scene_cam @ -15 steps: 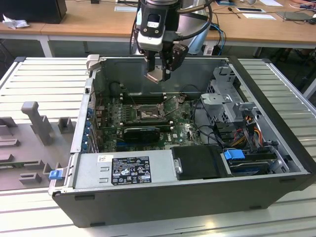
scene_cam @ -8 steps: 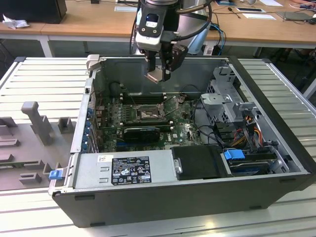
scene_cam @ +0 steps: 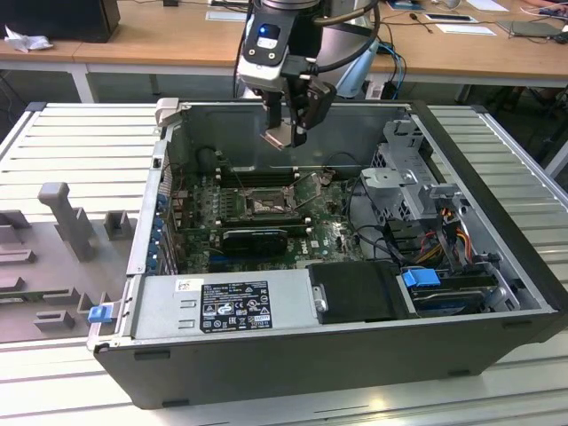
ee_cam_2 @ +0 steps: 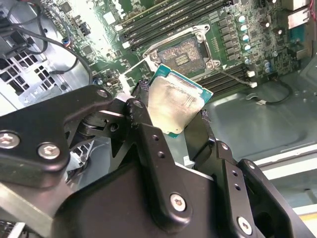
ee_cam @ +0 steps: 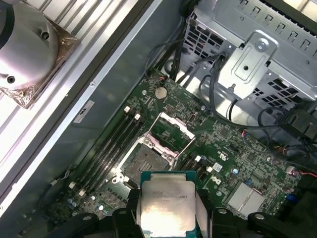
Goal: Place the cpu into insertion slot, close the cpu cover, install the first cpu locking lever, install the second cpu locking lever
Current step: 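Place the cpu into insertion slot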
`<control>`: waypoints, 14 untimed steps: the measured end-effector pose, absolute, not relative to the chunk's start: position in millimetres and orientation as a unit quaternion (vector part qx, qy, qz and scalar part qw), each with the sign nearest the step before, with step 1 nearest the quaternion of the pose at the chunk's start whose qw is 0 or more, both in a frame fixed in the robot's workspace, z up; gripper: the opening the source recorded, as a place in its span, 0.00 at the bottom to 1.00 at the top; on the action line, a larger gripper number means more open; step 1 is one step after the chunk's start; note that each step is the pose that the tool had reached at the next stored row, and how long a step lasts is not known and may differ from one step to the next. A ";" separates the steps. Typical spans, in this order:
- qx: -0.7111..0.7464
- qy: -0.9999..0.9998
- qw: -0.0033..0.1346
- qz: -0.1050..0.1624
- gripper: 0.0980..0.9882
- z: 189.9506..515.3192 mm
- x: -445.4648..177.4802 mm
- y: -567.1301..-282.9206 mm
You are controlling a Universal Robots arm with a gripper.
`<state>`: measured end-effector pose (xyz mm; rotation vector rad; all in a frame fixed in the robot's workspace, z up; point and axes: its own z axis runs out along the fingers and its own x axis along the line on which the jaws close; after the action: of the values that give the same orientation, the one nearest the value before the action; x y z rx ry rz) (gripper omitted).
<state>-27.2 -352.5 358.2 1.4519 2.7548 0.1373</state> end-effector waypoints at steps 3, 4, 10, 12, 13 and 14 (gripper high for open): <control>0.479 0.876 0.013 0.044 0.48 358.2 -27.3 -352.5; 0.485 0.873 0.013 0.044 0.48 358.2 -27.3 -352.5; 0.503 0.863 0.014 0.044 0.48 358.0 -27.3 -352.5; 0.508 0.860 0.014 0.043 0.48 357.9 -27.3 -352.5; 0.512 0.858 0.015 0.043 0.48 357.9 -27.3 -352.5; 0.517 0.855 0.015 0.043 0.48 357.8 -27.3 -352.5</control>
<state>-27.3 -352.5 357.8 1.6097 2.6598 0.1346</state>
